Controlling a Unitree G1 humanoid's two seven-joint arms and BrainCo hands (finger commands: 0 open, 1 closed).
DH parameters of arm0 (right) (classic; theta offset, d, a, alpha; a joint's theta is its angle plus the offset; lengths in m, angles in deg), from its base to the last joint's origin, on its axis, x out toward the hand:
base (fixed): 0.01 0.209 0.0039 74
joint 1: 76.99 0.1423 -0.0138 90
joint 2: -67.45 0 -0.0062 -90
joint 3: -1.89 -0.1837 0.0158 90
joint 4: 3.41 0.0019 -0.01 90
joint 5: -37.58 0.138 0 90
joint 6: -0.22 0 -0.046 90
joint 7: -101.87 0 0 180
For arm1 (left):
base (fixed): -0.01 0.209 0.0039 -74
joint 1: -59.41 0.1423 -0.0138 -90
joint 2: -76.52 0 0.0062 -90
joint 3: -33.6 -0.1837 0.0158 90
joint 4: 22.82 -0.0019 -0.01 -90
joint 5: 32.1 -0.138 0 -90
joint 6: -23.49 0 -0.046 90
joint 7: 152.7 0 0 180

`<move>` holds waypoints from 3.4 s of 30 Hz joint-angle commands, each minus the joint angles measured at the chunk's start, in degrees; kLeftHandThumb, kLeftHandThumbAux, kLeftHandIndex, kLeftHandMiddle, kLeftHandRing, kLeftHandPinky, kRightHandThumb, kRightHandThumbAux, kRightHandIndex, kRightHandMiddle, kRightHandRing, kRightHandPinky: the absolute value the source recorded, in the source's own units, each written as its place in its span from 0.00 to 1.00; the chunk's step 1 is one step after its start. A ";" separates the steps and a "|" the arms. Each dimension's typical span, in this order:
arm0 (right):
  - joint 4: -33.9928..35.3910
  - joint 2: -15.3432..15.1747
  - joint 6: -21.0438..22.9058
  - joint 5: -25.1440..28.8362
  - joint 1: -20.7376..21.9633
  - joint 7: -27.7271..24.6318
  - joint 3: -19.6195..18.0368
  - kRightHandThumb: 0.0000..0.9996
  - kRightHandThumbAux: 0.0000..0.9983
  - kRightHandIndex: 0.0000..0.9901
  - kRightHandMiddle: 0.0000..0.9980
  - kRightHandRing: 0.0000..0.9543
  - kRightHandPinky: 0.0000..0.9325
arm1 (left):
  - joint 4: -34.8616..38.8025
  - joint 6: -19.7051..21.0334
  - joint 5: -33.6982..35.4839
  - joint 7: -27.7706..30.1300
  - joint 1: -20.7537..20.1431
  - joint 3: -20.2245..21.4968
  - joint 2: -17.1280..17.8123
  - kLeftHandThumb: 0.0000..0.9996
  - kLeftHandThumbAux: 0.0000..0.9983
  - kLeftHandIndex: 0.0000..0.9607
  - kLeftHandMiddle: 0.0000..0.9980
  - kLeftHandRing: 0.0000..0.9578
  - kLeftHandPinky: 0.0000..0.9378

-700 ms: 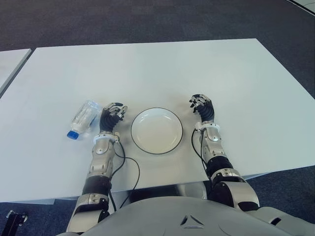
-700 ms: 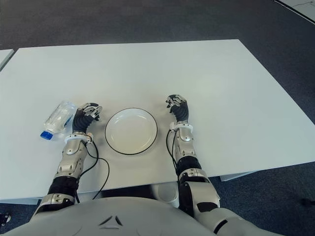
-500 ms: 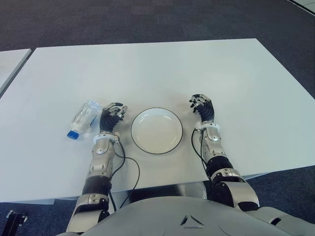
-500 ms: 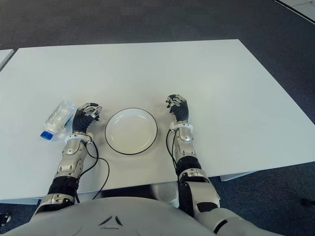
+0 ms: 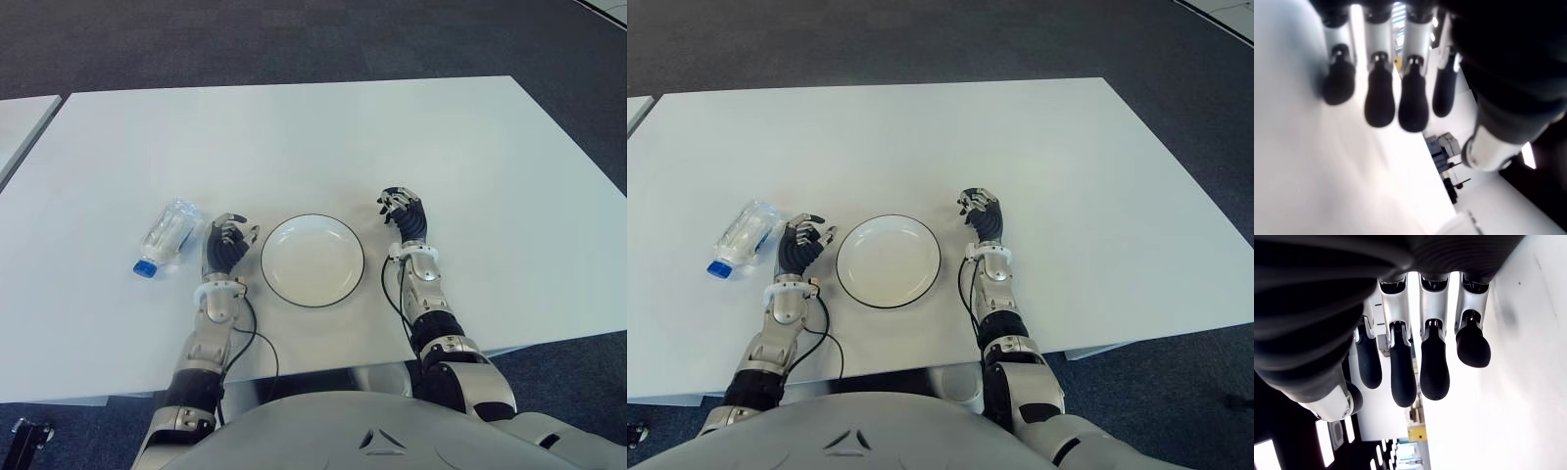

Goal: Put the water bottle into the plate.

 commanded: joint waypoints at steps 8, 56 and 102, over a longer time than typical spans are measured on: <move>-2.79 0.62 4.08 0.28 -2.71 -0.19 -0.08 0.84 0.68 0.43 0.56 0.79 0.79 | 0.51 6.88 -18.12 -15.64 -0.11 -5.60 4.72 0.71 0.72 0.45 0.77 0.79 0.77; -4.33 1.10 3.54 1.05 -2.15 -0.58 -0.60 0.85 0.68 0.43 0.56 0.79 0.80 | 6.31 44.90 -30.31 -28.32 -4.10 -4.10 3.44 0.55 0.23 0.00 0.00 0.00 0.00; -2.16 0.31 4.13 0.18 -3.18 -0.19 -0.02 0.84 0.68 0.43 0.56 0.79 0.80 | -56.50 26.02 -15.19 -14.69 -28.03 -12.83 12.31 0.62 0.22 0.00 0.00 0.00 0.00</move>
